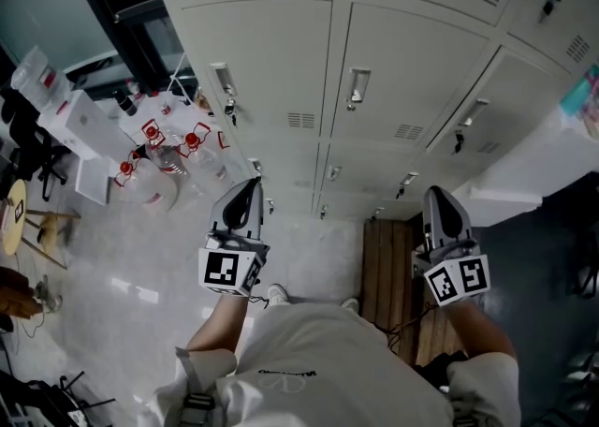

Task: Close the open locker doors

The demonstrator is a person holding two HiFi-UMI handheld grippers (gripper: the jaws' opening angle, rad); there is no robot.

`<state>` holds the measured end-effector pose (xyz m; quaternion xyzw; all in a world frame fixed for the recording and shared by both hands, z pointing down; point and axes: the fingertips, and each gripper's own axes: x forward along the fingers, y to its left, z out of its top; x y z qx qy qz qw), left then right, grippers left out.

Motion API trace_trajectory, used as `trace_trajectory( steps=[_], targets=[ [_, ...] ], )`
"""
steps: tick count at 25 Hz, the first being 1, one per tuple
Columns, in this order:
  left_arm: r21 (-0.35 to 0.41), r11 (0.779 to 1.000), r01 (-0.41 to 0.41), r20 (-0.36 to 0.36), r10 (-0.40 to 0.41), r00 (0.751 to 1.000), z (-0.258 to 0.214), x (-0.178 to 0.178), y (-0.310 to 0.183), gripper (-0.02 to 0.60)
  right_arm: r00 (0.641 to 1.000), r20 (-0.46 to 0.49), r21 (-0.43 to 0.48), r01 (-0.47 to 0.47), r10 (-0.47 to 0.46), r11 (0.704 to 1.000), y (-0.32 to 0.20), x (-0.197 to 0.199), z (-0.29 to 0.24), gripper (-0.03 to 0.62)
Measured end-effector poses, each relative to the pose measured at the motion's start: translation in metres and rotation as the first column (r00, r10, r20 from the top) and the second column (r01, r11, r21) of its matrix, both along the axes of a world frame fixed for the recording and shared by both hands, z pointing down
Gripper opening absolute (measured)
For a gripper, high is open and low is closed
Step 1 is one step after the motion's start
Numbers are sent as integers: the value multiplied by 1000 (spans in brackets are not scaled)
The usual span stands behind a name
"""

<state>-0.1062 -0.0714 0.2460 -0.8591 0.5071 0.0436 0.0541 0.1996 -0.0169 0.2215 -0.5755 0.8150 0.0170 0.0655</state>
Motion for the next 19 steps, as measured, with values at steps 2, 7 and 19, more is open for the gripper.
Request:
trace_trajectory(
  steps=[2, 7, 19],
  targets=[
    [-5, 1000, 6, 6, -6, 1000, 2, -2, 1, 5, 1000, 0, -2, 4, -4, 1000, 1, -3, 2, 9],
    [-9, 1000, 21, 24, -20, 999, 5, -4, 3, 5, 1000, 0, 0, 15, -15, 1000, 2, -6, 2, 9],
    [-30, 999, 24, 4, -24, 1000, 14, -7, 1, 5, 999, -30, 4, 29, -29, 1000, 5, -15, 3, 9]
  ],
)
